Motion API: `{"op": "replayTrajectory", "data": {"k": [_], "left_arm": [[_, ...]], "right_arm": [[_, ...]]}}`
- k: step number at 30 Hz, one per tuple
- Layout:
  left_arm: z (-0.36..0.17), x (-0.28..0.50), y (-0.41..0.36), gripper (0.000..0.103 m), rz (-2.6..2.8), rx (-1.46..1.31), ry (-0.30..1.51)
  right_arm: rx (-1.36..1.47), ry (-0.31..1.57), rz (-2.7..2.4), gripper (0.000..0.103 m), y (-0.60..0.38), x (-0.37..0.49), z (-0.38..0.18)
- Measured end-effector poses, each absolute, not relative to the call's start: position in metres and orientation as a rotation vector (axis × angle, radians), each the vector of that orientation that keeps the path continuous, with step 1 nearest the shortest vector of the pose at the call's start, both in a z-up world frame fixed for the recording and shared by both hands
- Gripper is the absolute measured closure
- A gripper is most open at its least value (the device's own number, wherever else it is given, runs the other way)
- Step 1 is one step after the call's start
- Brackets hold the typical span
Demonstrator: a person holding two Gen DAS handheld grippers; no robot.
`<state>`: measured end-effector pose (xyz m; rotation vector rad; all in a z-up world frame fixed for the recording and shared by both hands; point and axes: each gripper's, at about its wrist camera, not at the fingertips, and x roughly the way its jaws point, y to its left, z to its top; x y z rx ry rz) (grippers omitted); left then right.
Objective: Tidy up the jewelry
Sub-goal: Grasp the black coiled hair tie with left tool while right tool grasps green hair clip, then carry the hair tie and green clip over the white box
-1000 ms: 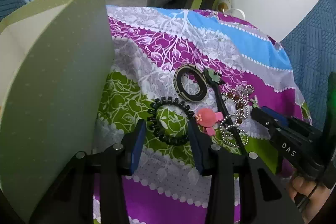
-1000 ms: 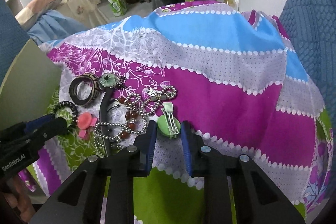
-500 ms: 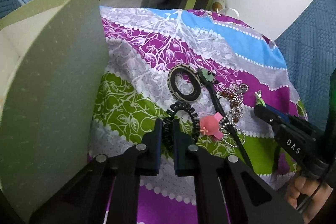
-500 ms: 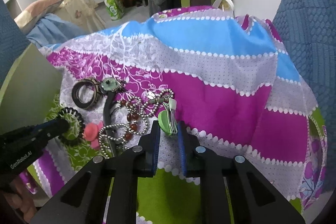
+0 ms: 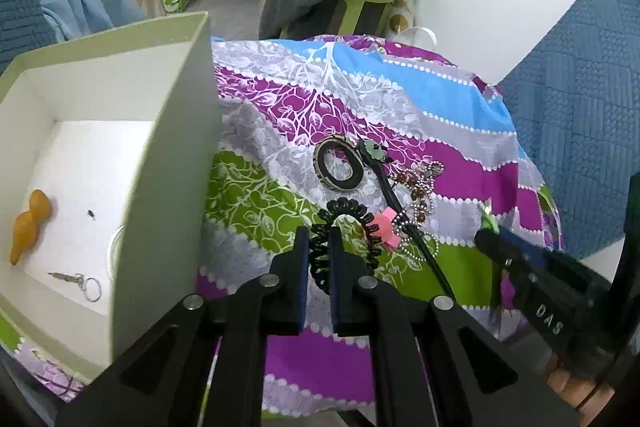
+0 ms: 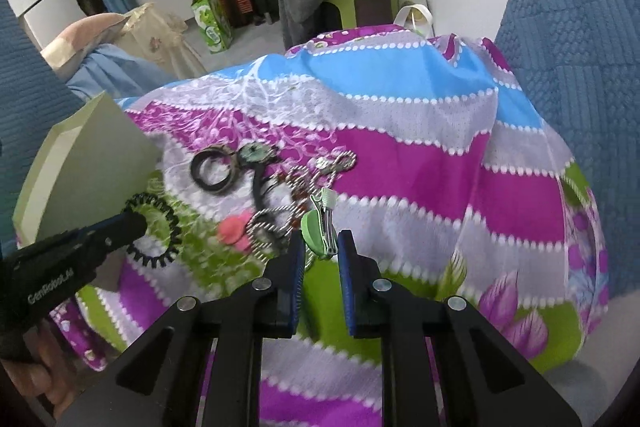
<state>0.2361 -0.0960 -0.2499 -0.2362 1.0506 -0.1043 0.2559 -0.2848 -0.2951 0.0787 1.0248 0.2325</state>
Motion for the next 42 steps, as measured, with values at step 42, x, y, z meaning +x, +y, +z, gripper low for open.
{"op": "replayTrajectory", "data": {"k": [42], "left_arm": [[-0.074,0.194,0.019,0.094,-0.175,-0.141,0.89]], "right_arm": [[0.102,0.747,0.26,0.089,-0.203,0.209,-0.104]]}}
